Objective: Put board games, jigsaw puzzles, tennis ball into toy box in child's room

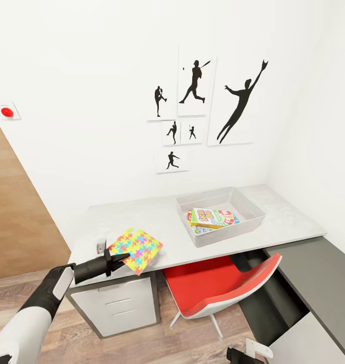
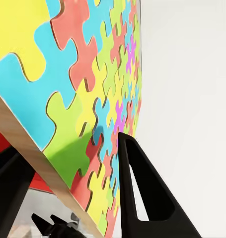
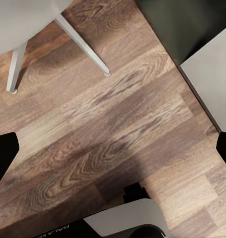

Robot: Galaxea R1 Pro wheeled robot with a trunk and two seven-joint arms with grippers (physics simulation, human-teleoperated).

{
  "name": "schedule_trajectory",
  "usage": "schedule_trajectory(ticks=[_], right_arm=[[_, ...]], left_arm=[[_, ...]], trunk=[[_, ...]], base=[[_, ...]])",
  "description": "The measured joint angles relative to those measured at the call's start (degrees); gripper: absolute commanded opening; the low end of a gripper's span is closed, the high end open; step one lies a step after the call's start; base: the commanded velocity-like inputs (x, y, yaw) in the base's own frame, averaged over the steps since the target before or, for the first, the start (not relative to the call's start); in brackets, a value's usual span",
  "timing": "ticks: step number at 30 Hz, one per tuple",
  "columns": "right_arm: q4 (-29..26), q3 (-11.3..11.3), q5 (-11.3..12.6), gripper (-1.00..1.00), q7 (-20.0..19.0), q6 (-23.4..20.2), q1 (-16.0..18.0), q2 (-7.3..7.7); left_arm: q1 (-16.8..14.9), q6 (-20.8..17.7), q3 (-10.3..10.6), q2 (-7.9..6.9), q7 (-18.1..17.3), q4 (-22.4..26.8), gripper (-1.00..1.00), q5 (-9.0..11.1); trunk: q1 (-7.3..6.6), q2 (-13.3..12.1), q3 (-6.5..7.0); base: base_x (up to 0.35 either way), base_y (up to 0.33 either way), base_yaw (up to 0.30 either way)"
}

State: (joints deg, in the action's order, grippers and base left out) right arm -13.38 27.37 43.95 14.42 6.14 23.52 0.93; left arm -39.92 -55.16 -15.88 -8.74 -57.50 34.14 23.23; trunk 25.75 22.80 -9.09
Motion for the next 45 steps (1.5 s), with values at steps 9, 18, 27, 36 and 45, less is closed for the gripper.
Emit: schedule_trajectory(ticks=[9,18,27,36,45], right_arm=[[0.0,0.0,0.0,1.0,-0.01,0.01,0.0,0.14],[0.02,0.0,0.08,1.0,-0.01,-0.06,0.0,0.18],[0.07,0.0,0.09,1.0,-0.01,-0.03,0.0,0.21],[0.06,0.01,0.09,1.0,-0.01,0.15,0.0,0.14],[0.06,0.0,0.09,1.0,-0.09,0.03,-0.01,0.15]], left_arm=[[-0.01,-1.41,0.77,-0.09,0.09,0.74,-1.0,-0.02],[-0.02,-1.71,0.71,-1.48,0.0,0.76,-1.0,0.17],[-0.02,-1.68,0.6,-2.16,-0.04,0.92,-1.0,0.24],[-0.02,-1.28,0.7,-2.41,-4.55,0.93,-1.0,0.06],[-0.03,-1.11,0.87,-2.36,-5.15,0.93,-1.0,-0.11]], trunk=[[0.0,0.0,0.0],[0.0,0.0,0.0],[0.0,0.0,0.0],[0.0,0.0,0.0],[0.0,0.0,0.14]], base=[[0.0,0.0,0.0],[0.0,0.0,0.0],[0.0,0.0,0.0],[0.0,0.009,0.0],[0.0,0.143,-0.047]])
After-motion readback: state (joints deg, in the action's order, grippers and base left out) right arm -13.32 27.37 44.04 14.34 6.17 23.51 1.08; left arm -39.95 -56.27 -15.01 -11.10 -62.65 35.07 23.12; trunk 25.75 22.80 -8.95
